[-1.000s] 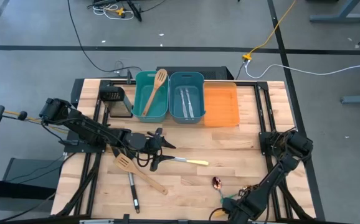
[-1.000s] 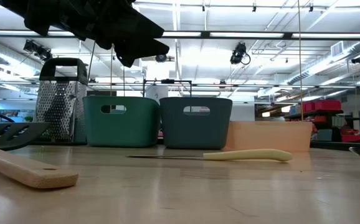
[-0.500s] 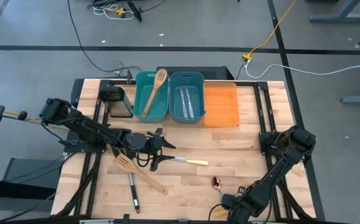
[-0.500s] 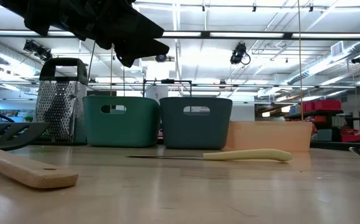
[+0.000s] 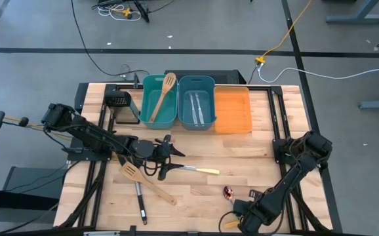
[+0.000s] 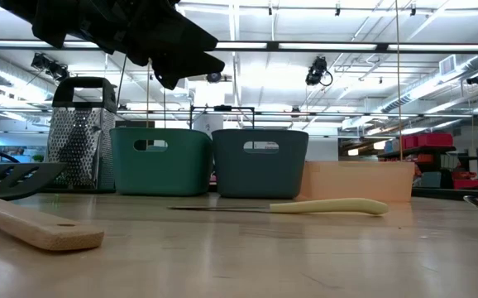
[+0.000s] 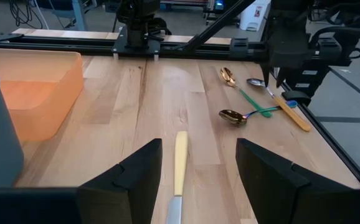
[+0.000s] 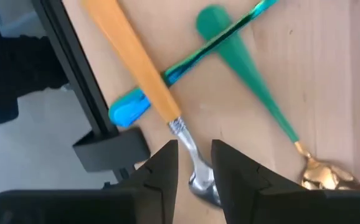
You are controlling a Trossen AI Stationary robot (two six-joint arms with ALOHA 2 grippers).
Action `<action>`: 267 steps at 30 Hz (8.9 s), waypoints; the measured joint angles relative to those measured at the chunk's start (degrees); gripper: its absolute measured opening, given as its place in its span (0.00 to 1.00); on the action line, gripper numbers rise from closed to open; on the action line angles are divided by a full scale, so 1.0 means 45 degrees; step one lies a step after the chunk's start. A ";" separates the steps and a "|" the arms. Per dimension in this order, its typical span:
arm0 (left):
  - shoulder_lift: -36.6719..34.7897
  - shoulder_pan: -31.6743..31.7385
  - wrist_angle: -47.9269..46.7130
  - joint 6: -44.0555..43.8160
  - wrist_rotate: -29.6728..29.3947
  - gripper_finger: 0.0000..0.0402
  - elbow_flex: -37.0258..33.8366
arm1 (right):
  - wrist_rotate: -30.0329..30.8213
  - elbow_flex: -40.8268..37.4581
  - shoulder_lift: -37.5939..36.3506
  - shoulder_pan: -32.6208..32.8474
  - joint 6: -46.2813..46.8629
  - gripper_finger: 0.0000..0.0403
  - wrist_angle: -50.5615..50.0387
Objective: Pick & Place Kitchen Items
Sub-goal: Put the yellow spoon into the orange bin, then put the blue spoon into the orange bin
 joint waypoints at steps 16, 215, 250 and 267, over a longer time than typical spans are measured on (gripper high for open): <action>-0.0001 -0.0001 -0.0042 0.0004 0.0000 0.52 0.0000 | -0.0139 -0.0018 0.0655 0.0001 -0.0524 0.27 0.0779; 0.0002 0.0004 -0.0071 0.0157 0.0000 0.52 0.0000 | 0.0355 -0.6101 -0.5877 -1.9398 -0.8102 0.14 0.4010; 0.0002 0.0009 -0.0061 0.0157 0.0000 0.52 0.0000 | -0.3462 -0.6081 -0.7841 -1.8079 -0.7713 0.03 0.3593; 0.0002 0.0009 -0.0047 0.0148 0.0000 0.52 0.0000 | -0.2477 -0.6081 -0.8684 -1.2531 -0.4472 0.03 0.3387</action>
